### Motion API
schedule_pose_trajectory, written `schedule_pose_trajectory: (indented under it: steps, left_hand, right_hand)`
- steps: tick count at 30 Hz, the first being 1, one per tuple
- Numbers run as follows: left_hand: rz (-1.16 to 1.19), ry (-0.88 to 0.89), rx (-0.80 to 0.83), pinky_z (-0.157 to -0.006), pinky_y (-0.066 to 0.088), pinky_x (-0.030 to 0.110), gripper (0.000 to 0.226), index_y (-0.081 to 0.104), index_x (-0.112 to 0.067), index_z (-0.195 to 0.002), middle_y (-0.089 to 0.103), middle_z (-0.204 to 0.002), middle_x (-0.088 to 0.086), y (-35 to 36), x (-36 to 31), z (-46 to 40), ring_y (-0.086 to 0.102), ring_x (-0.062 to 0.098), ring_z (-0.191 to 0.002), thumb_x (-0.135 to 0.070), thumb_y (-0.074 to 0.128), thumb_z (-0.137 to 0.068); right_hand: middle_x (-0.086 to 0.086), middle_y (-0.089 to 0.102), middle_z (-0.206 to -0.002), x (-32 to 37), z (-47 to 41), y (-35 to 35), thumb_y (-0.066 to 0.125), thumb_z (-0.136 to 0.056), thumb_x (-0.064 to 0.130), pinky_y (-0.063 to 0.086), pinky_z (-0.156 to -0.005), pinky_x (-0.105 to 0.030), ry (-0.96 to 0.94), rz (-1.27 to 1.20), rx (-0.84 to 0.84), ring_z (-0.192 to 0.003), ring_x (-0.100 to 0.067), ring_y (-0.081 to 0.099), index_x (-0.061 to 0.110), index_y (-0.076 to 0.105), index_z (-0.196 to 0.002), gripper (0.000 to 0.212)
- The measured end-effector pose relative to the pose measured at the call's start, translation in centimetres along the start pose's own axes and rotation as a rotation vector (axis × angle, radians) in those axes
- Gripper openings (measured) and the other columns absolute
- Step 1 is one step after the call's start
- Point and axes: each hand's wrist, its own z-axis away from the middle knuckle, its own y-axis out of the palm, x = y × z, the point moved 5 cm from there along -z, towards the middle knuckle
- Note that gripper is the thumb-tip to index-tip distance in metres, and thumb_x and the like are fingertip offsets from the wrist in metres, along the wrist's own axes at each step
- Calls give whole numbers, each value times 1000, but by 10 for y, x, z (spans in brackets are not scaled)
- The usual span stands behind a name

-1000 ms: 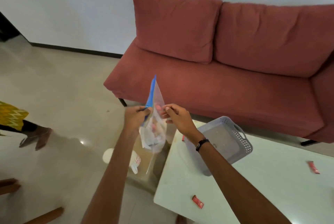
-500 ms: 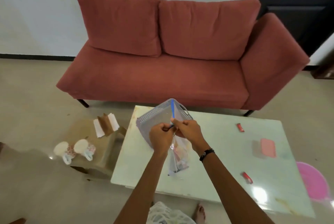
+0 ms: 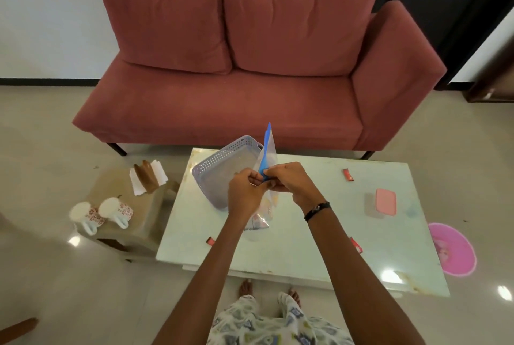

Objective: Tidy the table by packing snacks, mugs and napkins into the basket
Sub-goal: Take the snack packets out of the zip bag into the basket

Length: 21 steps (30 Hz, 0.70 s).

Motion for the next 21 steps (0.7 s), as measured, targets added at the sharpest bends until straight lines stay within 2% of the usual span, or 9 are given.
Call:
schedule_pose_trajectory:
  steps: [2, 7, 12, 17, 21]
  left_hand:
    - [7, 2, -22, -67, 50, 24, 22, 58, -12, -80, 60, -76, -1, -5, -1, 3, 59, 16, -72, -28, 73, -78]
    - [89, -44, -42, -75, 56, 34, 22, 60, -11, -82, 61, -75, -1, -17, 3, 5, 63, 21, -79, -30, 71, -81]
    - [124, -105, -17, -59, 45, 16, 16, 60, -9, -85, 57, -74, -4, -35, 12, 5, 55, 9, -72, -23, 58, -90]
    - [133, -130, -2, -58, 43, 12, 22, 62, -10, -84, 58, -71, -9, -47, 16, 2, 55, 5, -67, -32, 62, -87]
    - [138, -100, 4, -49, 43, 5, 22, 64, -11, -78, 58, -65, -8, -56, 14, 2, 54, 6, -60, -32, 66, -85]
  right_hand:
    - [-13, 68, -80, -1, 1, 1, 67, -83, 4, 56, -51, -18, -1, -34, 2, -62, -16, 67, -10, 68, -94, 18]
    - [-13, 72, -82, -7, 4, 7, 73, -79, 8, 59, -60, -20, 76, -213, 27, -64, -14, 70, -1, 70, -84, 11]
    - [-12, 73, -78, -15, 8, 22, 70, -82, 6, 59, -74, -24, 197, -355, 118, -69, -15, 71, -3, 69, -92, 14]
    - [-15, 74, -84, -9, 13, 33, 65, -83, 3, 60, -73, -24, 178, -276, 175, -75, -19, 72, -6, 68, -96, 16]
    - [-16, 74, -85, -7, 16, 38, 67, -82, 9, 59, -72, -23, 168, -193, 194, -79, -21, 72, -3, 71, -89, 14]
